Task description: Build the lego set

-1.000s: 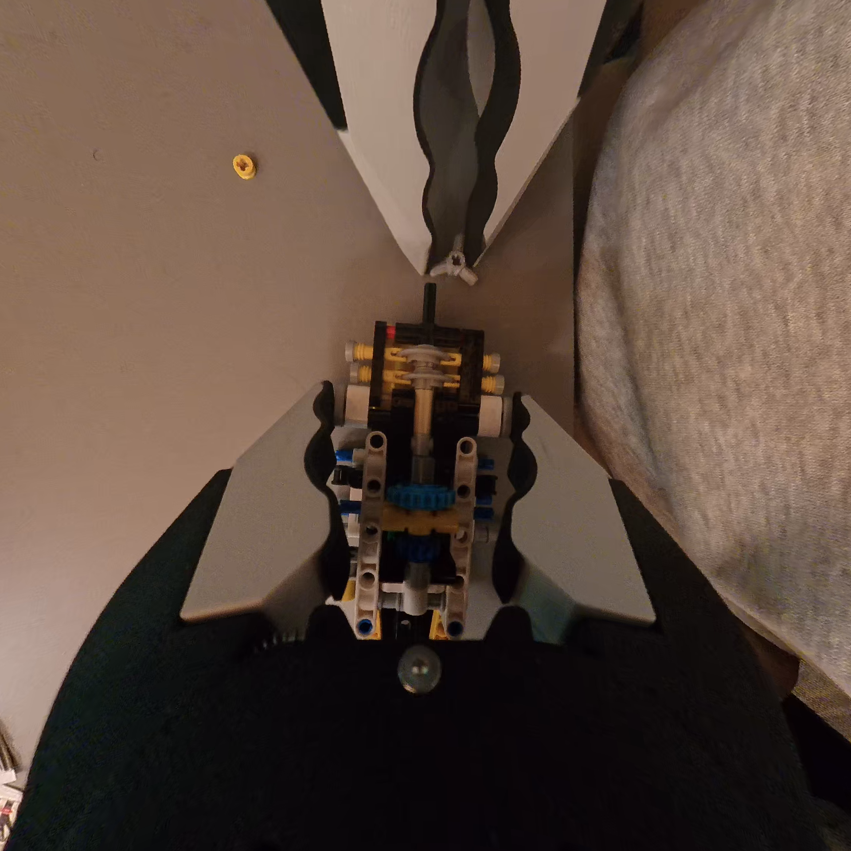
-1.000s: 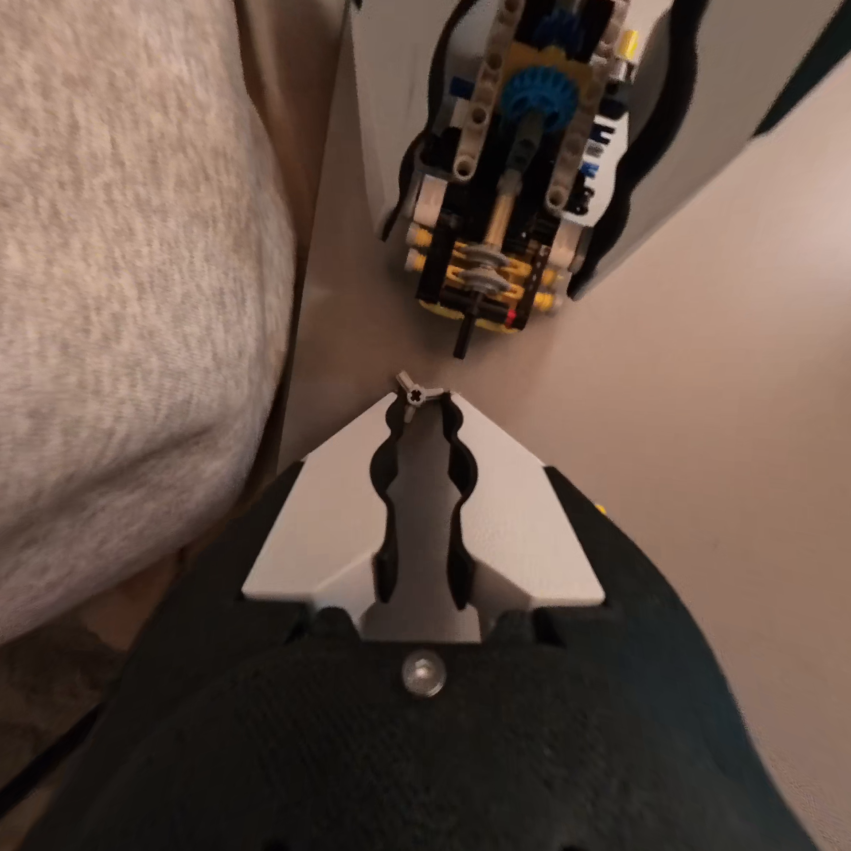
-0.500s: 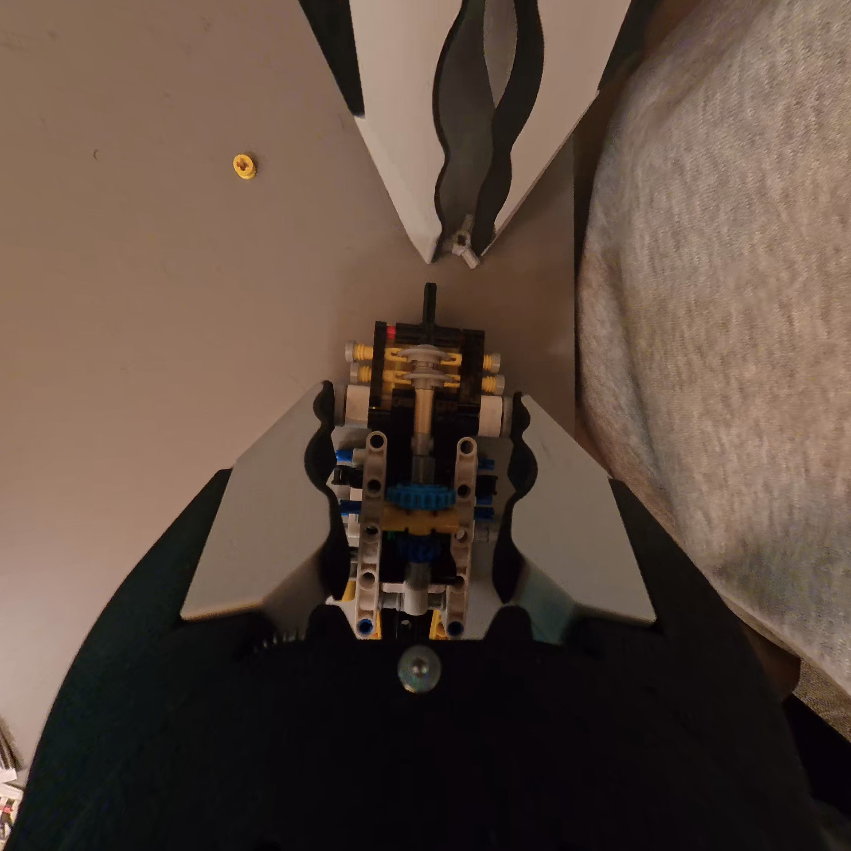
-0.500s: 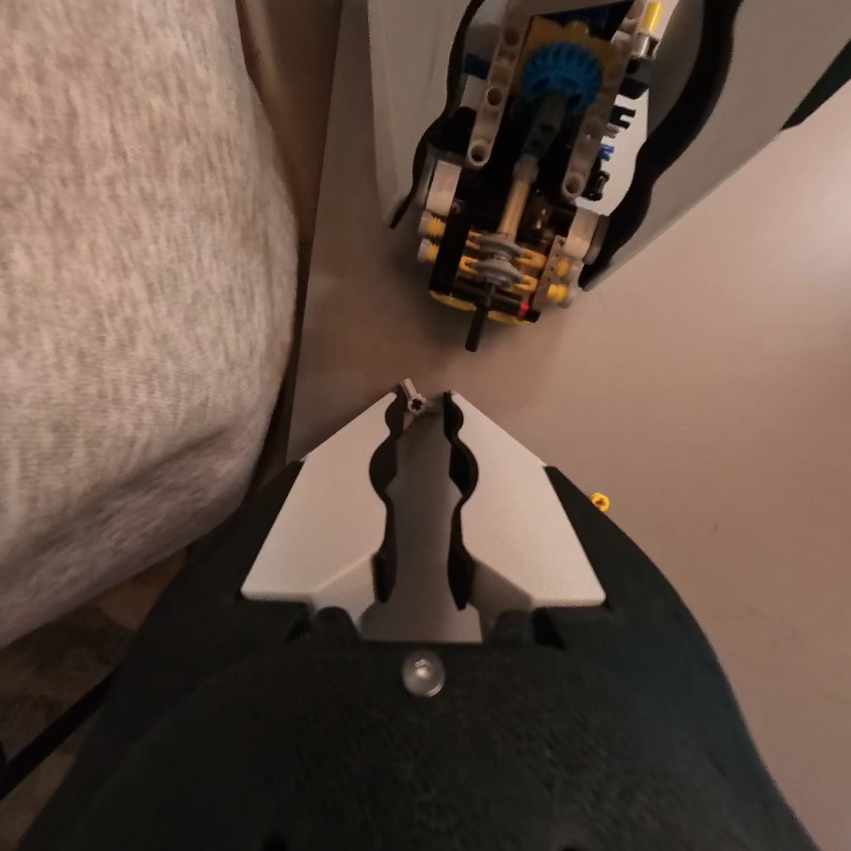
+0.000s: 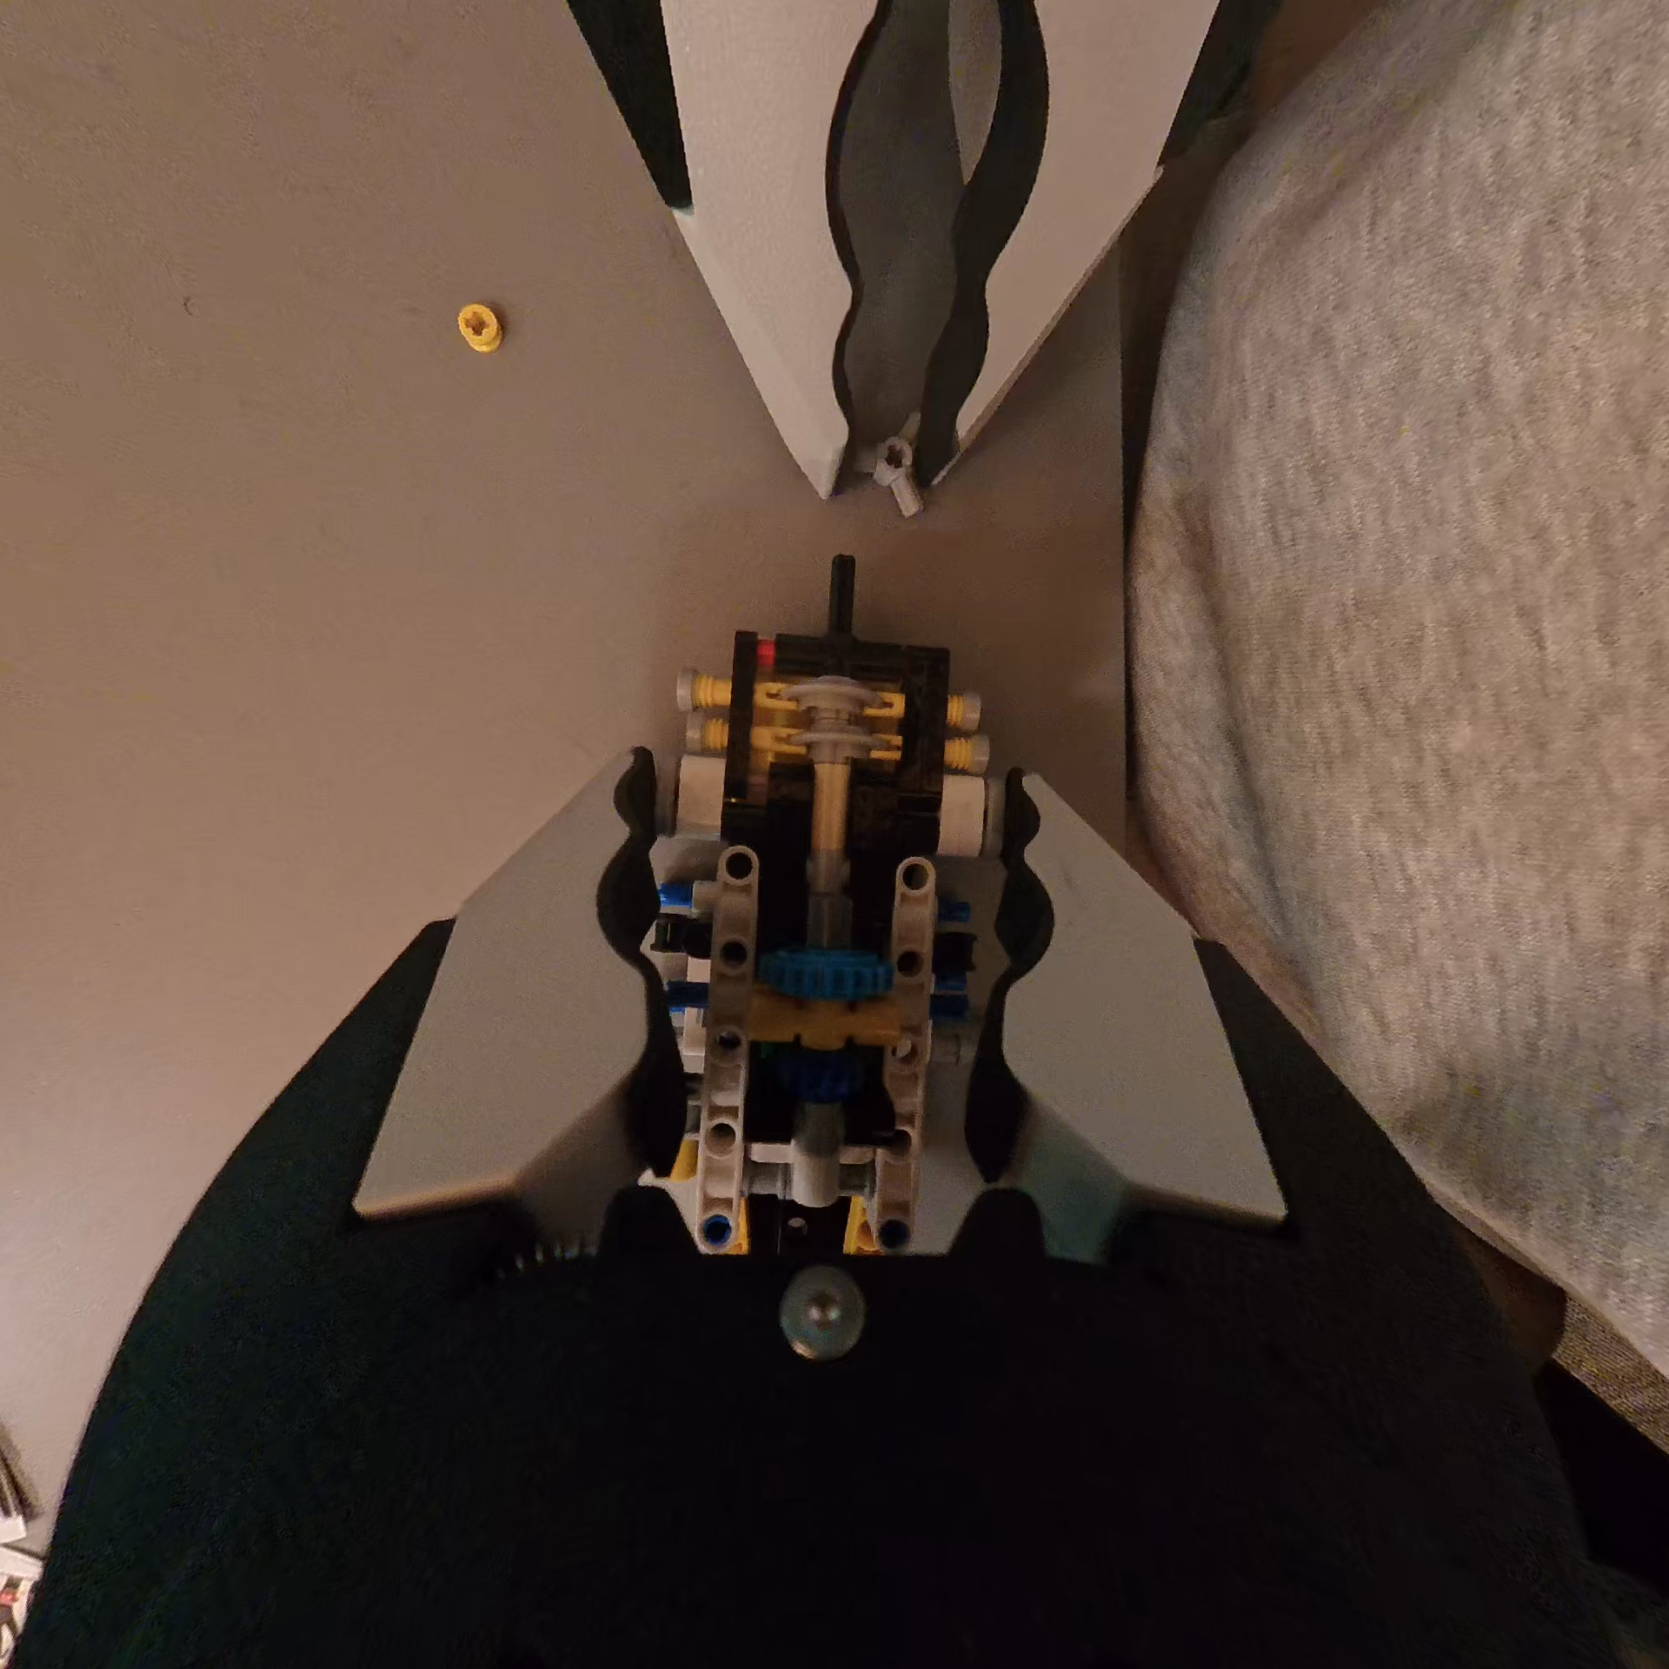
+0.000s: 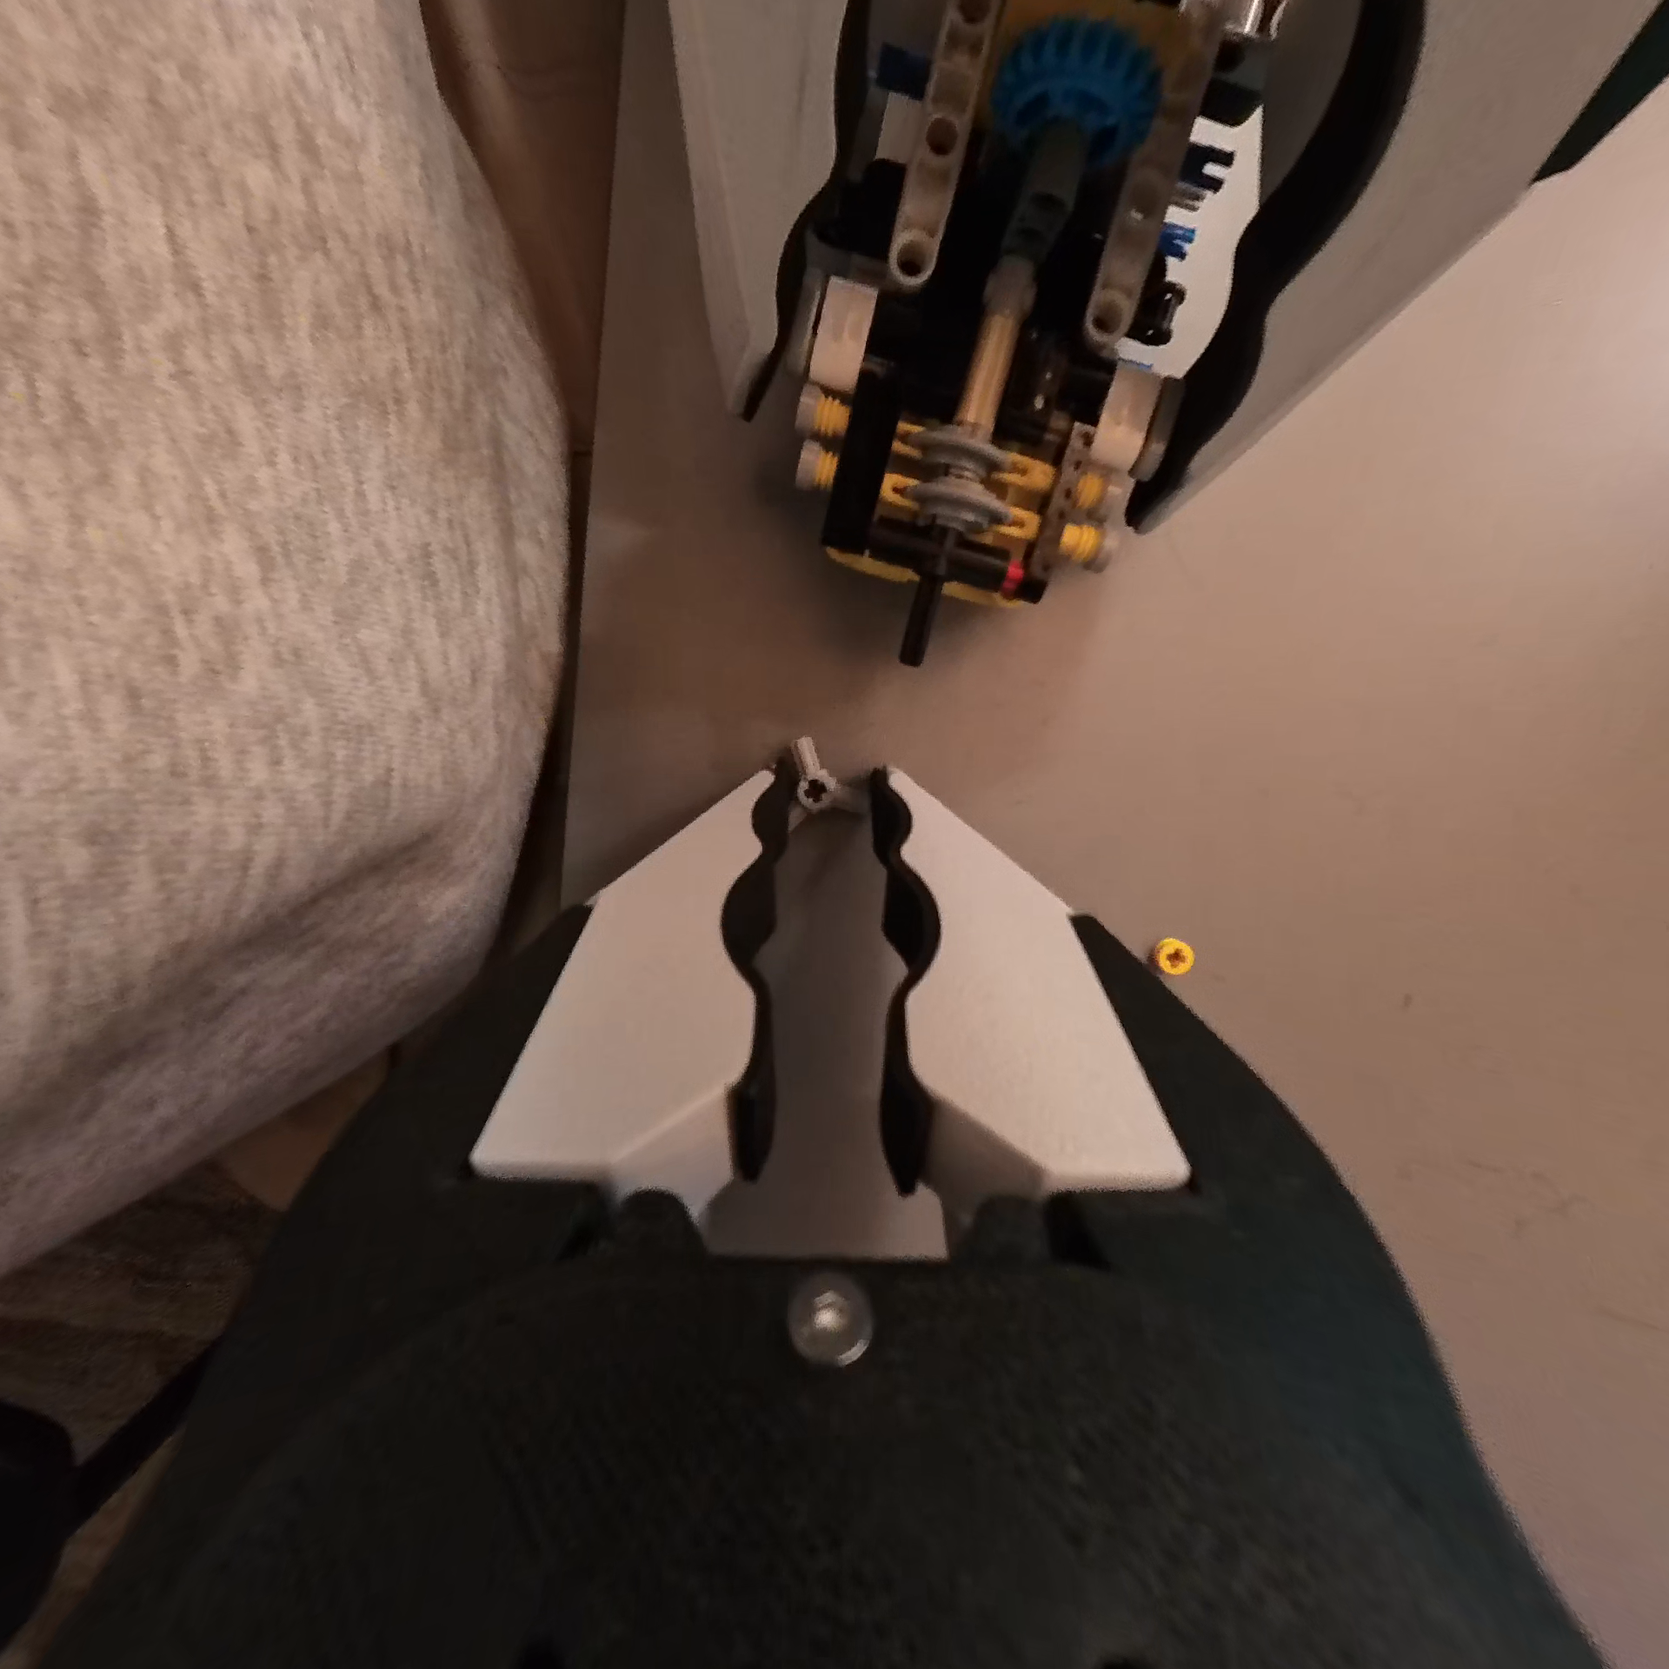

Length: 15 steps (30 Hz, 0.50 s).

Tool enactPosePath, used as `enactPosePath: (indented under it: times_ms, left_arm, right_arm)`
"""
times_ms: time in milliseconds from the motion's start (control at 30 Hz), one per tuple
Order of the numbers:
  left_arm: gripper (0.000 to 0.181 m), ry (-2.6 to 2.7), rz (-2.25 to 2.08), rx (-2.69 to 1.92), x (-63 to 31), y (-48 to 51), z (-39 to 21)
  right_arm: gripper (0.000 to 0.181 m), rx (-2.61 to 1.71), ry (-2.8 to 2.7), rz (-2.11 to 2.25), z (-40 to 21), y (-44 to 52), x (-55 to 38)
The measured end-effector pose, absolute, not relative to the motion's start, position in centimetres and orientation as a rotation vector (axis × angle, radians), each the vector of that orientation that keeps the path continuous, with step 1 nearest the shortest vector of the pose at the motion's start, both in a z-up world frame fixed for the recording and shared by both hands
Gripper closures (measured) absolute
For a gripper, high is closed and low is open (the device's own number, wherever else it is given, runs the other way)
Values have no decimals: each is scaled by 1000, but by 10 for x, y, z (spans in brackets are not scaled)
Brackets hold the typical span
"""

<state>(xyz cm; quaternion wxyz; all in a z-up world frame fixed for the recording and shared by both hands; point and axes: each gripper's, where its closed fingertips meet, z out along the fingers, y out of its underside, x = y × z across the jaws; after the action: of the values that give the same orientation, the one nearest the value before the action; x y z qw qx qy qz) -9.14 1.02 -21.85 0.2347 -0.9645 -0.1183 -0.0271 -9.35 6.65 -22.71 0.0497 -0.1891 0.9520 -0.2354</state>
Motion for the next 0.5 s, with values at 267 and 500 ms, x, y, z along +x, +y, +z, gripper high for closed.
enactPosePath:
  times_ms: [267,500]
  left_arm:
    - [107,-329,-79,-2645,-93,8,-219]
    - [107,-326,-70,-2644,-93,8,-219]
  right_arm:
    - [165,-504,2917,-734,-226,68,-96]
    - [167,-296,2887,-803,-224,66,-97]
